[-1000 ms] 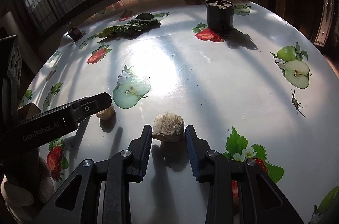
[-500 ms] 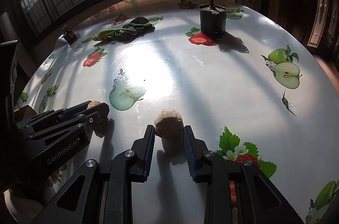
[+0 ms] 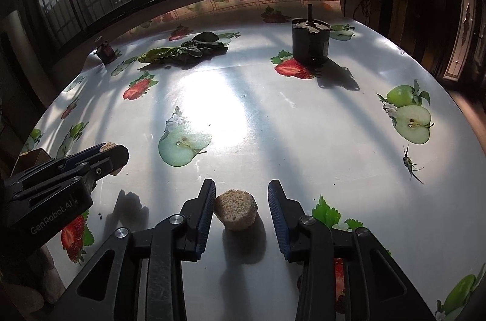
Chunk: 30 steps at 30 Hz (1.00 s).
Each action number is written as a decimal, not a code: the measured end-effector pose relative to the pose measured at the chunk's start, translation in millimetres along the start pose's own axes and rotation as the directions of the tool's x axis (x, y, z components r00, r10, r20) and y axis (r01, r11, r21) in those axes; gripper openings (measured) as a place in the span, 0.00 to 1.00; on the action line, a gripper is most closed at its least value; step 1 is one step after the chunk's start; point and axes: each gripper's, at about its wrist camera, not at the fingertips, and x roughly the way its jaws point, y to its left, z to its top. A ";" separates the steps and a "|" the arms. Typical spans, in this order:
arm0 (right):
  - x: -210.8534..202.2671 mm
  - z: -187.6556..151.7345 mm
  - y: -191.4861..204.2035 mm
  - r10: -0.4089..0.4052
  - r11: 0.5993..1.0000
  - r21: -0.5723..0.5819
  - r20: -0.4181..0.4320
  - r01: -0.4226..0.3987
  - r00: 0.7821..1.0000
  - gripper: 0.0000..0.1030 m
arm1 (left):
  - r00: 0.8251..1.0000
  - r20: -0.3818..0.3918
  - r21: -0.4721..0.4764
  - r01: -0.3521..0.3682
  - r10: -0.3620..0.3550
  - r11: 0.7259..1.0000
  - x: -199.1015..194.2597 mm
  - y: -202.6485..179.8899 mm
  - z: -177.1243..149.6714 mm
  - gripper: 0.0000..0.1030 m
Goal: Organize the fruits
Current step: 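Grasp the last beige piece with the left tool, then carry both beige pieces over the box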
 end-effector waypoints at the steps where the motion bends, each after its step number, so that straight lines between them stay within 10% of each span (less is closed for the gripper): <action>1: 1.1 -0.8 -0.6 0.002 1.000 0.003 -0.008 -0.002 1.000 0.47 | 1.000 -0.007 0.000 0.002 -0.002 1.000 2.4 0.4 -0.5 0.25; 12: 5.5 -3.3 0.2 0.017 1.000 0.026 -0.030 -0.016 0.999 0.21 | 0.998 -0.034 -0.017 0.045 -0.046 0.999 11.2 5.9 -3.0 0.25; 21: -3.1 4.4 -24.4 0.304 0.930 0.205 0.040 -0.306 0.952 0.22 | 0.994 0.070 -0.071 0.089 -0.084 0.993 -49.3 14.5 -2.5 0.25; 30: -18.0 0.6 3.3 0.391 0.902 0.168 0.075 -0.398 0.917 0.22 | 0.989 0.111 -0.221 -0.069 0.096 0.973 -167.1 116.6 -72.4 0.26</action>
